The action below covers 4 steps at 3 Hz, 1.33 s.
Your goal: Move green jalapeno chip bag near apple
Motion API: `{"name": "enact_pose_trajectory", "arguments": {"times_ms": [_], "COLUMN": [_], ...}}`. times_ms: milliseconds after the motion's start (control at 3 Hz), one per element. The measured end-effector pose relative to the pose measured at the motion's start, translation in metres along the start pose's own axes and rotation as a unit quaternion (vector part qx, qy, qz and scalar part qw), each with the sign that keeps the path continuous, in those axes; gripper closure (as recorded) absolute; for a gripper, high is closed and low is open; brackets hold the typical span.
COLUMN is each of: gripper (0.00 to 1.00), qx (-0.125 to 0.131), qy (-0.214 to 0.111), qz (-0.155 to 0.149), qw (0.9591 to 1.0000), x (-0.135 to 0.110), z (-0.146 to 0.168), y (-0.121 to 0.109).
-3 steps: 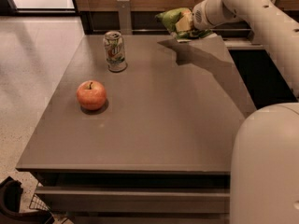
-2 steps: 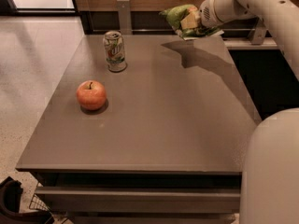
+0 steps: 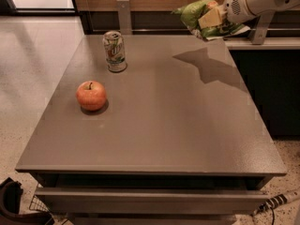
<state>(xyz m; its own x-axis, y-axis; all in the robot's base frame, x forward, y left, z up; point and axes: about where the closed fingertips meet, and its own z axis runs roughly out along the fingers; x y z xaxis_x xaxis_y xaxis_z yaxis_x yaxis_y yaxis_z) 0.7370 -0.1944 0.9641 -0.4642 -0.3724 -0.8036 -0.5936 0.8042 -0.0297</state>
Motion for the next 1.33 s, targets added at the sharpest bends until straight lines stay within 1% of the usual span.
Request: {"name": "enact_pose_trajectory", "arguments": {"times_ms": [333, 667, 1000, 1333], "gripper": [1.00, 1.00, 1.00, 1.00], "qx": [-0.020, -0.046, -0.094, -0.115], "qy": [-0.018, -0.052, -0.074, -0.072], "qz": [-0.021, -0.056, -0.112, -0.146], "qw": [0.9994, 0.9960, 0.9864, 0.9798], "x": [0.004, 0.003, 0.007, 0.015], "z": [-0.024, -0.044, -0.051, -0.056], "y": [0.021, 0.063, 0.137, 0.178]}}
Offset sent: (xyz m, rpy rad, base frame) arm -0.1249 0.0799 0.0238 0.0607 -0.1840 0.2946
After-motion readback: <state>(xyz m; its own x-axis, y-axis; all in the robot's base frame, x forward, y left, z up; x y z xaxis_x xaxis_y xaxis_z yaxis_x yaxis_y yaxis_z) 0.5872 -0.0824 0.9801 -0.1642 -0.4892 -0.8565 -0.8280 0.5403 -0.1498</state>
